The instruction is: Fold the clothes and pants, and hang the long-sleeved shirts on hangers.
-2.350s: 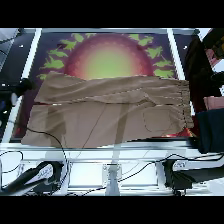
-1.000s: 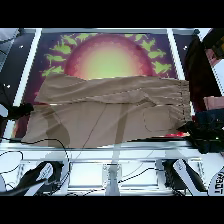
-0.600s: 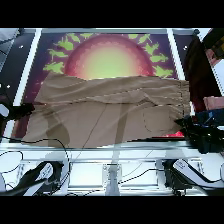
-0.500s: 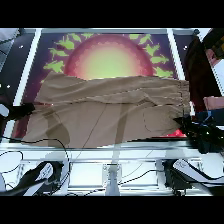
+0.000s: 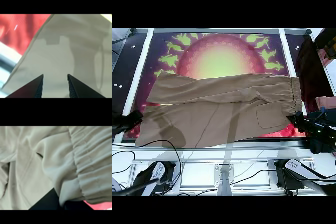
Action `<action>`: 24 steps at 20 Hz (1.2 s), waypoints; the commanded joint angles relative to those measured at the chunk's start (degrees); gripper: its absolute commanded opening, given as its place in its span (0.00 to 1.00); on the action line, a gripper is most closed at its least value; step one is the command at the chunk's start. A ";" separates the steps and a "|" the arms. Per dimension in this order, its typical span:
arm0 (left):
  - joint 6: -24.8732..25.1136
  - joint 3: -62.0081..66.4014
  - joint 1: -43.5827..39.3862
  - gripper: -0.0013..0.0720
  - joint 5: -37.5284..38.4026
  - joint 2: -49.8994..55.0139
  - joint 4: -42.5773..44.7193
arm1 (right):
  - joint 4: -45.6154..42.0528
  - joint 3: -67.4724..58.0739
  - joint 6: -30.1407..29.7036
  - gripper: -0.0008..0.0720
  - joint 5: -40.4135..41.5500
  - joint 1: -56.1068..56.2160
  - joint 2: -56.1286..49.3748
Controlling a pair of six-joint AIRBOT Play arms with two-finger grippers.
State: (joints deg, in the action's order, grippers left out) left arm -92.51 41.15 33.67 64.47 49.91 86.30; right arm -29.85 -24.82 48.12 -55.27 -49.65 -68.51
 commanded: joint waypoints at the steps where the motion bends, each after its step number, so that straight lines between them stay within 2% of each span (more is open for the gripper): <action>1: 1.86 -0.15 8.04 0.53 9.79 -5.66 2.54 | 2.58 -0.04 -1.27 0.05 -0.61 0.02 0.96; 4: 1.27 -2.84 17.51 0.53 11.72 -7.39 3.80 | 3.23 -0.04 -1.27 0.05 -0.72 0.07 0.96; 7: 4.92 -8.63 22.40 0.55 12.37 -4.92 0.83 | 3.19 -0.04 -1.22 0.05 -1.33 0.04 0.96; 8: 5.60 -10.43 22.82 0.71 12.17 -3.87 0.83 | 3.21 -0.04 -1.22 0.05 -1.46 0.04 0.96; 9: 5.60 -11.98 22.86 0.82 11.28 -2.69 0.83 | 3.21 -0.04 -1.22 0.05 -1.60 0.04 0.96; 14: 5.68 -14.01 22.86 0.81 3.91 2.25 -0.26 | 3.23 -0.07 -1.22 0.05 -1.75 0.04 0.96; 16: 8.39 -14.01 22.86 0.75 1.01 3.74 -4.09 | 3.21 -0.04 -1.22 0.05 -1.75 0.04 0.96; 19: 12.39 -14.01 22.86 0.75 -2.23 4.50 -12.17 | 3.21 -0.04 -1.25 0.05 -1.73 0.04 0.96; 24: 12.46 -14.10 22.97 0.75 -5.35 5.86 -12.90 | 3.10 -0.07 -1.25 0.05 -1.73 0.04 0.96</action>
State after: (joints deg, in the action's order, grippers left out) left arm -80.97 27.14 56.55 61.32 54.72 75.26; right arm -26.68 -24.86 46.87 -56.97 -49.65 -67.57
